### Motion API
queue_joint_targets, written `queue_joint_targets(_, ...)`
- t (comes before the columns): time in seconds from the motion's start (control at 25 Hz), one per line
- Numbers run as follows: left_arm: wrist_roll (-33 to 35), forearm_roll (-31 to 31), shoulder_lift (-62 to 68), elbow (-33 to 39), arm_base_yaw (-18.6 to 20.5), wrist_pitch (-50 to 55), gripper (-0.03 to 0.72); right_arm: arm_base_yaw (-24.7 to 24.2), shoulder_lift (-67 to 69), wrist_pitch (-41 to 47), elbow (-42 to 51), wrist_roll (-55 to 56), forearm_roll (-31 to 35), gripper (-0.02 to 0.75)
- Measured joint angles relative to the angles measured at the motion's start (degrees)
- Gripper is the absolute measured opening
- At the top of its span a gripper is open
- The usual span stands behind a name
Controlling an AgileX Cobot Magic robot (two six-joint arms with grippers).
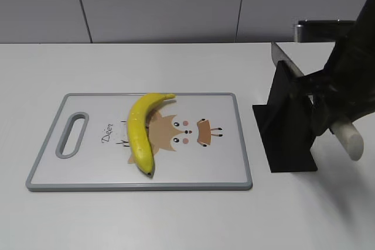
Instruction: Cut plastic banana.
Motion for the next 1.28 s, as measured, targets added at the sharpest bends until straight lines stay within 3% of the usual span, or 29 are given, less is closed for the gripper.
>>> queue_joint_targets(0.6, 0.00, 0.00, 0.00, 0.00, 0.00, 0.00, 0.559, 0.16, -10.98, 1.06, -4.12, -9.50, -0.07, 0.177)
queue_joint_targets(0.96, 2.44, 0.00, 0.82, -0.07, -0.06, -0.16, 0.545, 0.16, -10.98, -0.60, -4.47, -39.43, 7.89, 0.177)
queue_joint_targets(1.12, 8.19, -1.51, 7.46, -2.07, -0.10, -3.52, 0.544, 0.16, -10.98, -2.35, -4.47, -53.90, 9.83, 0.177)
queue_joint_targets(1.28, 17.85, -6.94, 17.55, -4.90, -0.10, -11.06, 0.544, 0.16, -10.19, -5.00, -4.66, -63.30, 12.91, 0.177)
